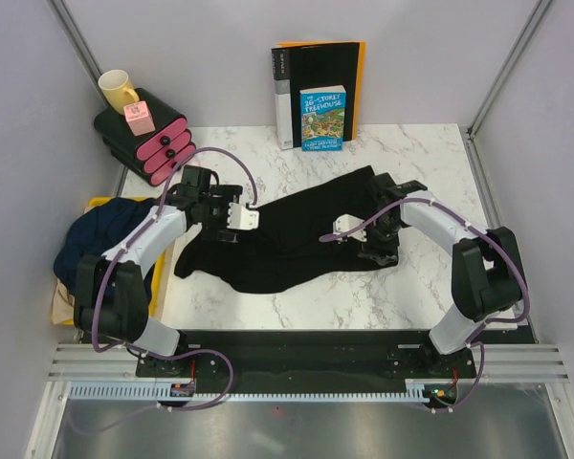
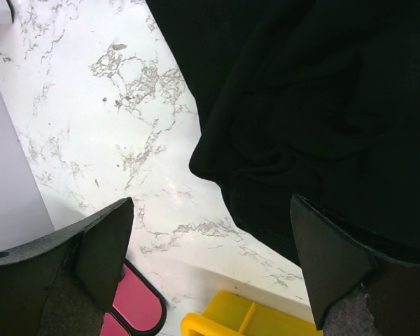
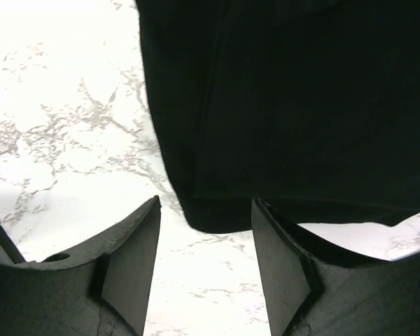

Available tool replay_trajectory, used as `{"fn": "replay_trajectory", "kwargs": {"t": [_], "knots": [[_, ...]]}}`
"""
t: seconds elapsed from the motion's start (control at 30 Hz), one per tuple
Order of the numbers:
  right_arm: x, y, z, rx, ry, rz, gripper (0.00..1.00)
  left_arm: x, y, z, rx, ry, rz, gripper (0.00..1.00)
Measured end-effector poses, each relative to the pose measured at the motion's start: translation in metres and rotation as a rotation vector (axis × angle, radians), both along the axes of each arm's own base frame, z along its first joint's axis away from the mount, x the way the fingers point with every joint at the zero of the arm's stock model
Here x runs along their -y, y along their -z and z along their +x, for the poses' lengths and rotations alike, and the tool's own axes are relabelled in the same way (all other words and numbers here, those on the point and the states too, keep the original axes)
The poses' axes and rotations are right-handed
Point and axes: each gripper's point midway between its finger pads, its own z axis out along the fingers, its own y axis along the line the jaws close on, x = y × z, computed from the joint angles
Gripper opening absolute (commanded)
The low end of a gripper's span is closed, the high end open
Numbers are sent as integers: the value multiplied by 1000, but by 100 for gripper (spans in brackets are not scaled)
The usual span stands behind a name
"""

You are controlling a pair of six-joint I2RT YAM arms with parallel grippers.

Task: Fold and stack the t-shirts
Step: Flatten the tshirt out

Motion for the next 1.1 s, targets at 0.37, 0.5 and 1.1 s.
{"fn": "replay_trajectory", "kwargs": {"t": [0.37, 0.5, 1.1], "knots": [[10, 31, -9, 18, 32, -33, 61, 13, 1, -6, -14, 22, -10, 99], [8, 33, 3, 60, 46, -28, 61, 17, 1, -7, -18, 25, -13, 99], [9, 29, 6, 28, 32, -50, 50, 20, -6, -21, -20, 26, -25, 99]]}}
